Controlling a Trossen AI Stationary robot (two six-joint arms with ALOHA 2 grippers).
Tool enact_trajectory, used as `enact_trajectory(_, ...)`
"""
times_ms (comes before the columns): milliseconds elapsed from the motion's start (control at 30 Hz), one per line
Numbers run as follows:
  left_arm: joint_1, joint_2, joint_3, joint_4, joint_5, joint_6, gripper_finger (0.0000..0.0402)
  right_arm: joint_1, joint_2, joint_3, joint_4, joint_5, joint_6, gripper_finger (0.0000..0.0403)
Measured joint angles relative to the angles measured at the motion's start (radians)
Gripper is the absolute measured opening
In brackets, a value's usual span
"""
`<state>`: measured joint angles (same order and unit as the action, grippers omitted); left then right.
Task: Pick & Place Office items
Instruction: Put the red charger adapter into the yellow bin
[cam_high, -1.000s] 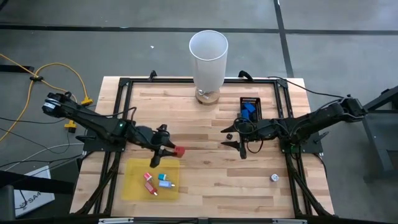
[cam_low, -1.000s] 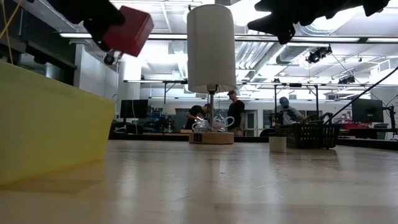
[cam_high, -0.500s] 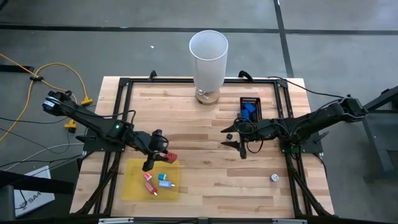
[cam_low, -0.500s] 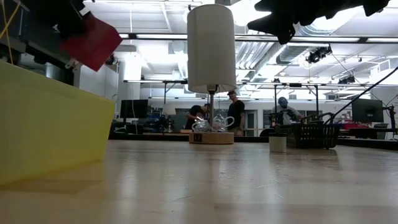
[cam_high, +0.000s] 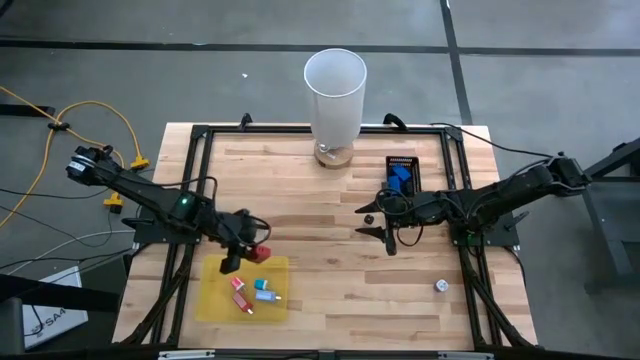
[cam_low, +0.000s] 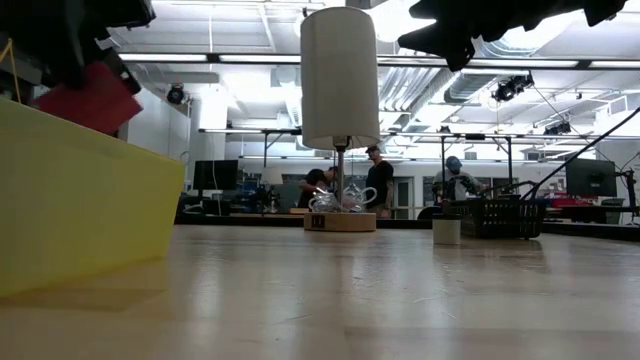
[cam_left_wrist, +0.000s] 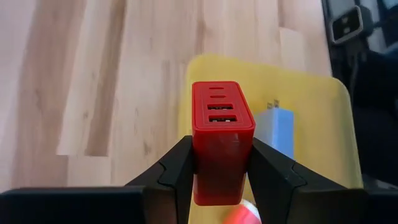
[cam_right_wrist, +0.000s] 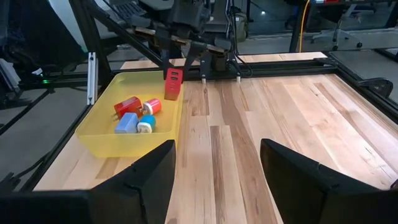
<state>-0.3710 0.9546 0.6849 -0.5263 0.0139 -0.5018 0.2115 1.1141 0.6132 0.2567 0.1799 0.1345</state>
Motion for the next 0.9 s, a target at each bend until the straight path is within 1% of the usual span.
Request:
enact_trajectory(267,0.000,0.000,0.000,-0.007,0.084,-0.030,0.0117,0.000,0.000,0.000,0.000,0.000,0.000,0.0222)
enact_trajectory(533,0.000,0.000,0.000,-0.030,0.094,-0.031,0.0117,0.000,0.000,0.000,0.000,0.000,0.000,0.0222)
enact_trajectory(633,0.000,0.000,0.000,-0.052,0.097,-0.059,0.0117,0.000,0.000,0.000,0.000,0.000,0.000,0.0222)
enact_trajectory(900,0.000,0.000,0.000,-0.156,0.209,-0.153,0.0117,0.000,0.000,0.000,0.001,0.000,0.000,0.0222)
